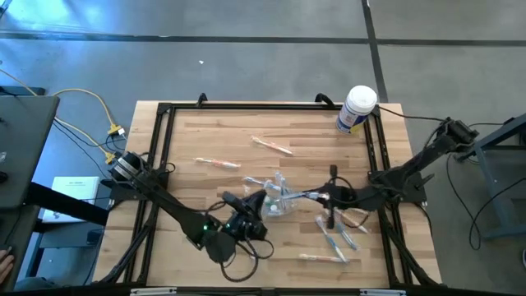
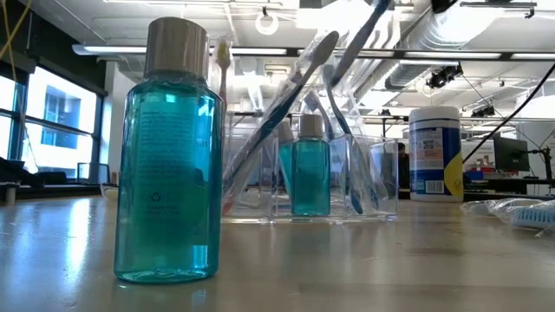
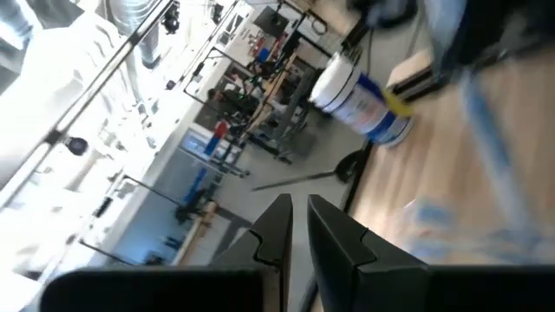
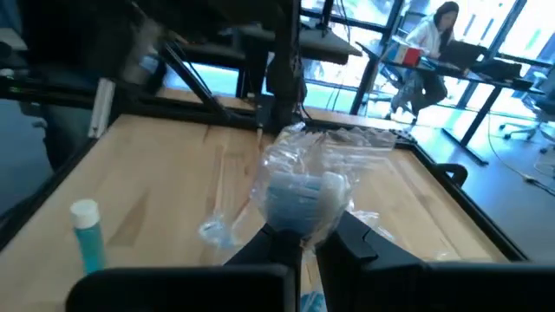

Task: Pick & Place toothbrushing station
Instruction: Put the blue toothbrush into the transparent organizer

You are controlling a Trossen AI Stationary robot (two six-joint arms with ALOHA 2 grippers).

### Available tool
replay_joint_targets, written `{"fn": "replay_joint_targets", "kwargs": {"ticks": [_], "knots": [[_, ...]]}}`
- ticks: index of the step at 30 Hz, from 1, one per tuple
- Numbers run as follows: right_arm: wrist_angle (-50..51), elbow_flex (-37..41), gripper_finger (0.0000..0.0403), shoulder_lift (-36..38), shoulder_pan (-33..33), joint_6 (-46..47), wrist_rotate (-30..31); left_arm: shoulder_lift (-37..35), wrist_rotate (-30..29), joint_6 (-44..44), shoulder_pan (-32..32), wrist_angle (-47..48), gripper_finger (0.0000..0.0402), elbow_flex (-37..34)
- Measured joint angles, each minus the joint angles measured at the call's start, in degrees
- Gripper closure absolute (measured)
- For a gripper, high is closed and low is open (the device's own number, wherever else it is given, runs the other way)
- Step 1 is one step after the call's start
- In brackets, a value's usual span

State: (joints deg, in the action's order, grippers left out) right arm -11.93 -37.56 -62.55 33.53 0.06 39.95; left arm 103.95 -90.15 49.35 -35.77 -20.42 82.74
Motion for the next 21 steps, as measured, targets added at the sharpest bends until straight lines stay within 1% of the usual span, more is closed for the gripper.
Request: {"fn": "replay_joint_targets", "kwargs": {"ticks": [2,5,9,11,13,16,18,21], "knots": [[2.42,-0.02,0.0392,2.15,1.49,1.71,2.38,-2.59,-0.09,-0.09,0.95,0.67,0.0370,-2.91],[7.09,-0.02,0.0393,3.18,3.11,4.30,5.90,-7.84,-0.02,-2.01,2.29,0.89,0.0370,-7.89],[8.70,-0.02,0.0393,2.28,3.55,7.58,6.38,-16.47,0.30,-9.54,3.28,0.58,0.0371,-14.90],[8.71,-0.02,0.0393,0.93,3.08,7.69,6.39,-20.83,2.23,-15.23,2.81,0.60,0.0375,-18.68],[8.69,-0.02,0.0393,-0.53,2.26,8.27,6.22,-24.88,6.65,-21.69,1.81,0.65,0.0381,-22.34],[8.49,-0.02,0.0393,-2.32,0.49,10.32,4.41,-30.14,18.13,-31.17,0.58,1.45,0.0396,-27.41],[8.18,-0.02,0.0393,-3.73,-0.88,11.27,2.35,-32.95,25.80,-37.65,0.35,4.72,0.0398,-29.82],[7.67,-0.02,0.0393,-5.63,-2.65,12.35,0.06,-35.83,32.99,-49.95,0.70,12.79,0.0399,-31.54]]}}
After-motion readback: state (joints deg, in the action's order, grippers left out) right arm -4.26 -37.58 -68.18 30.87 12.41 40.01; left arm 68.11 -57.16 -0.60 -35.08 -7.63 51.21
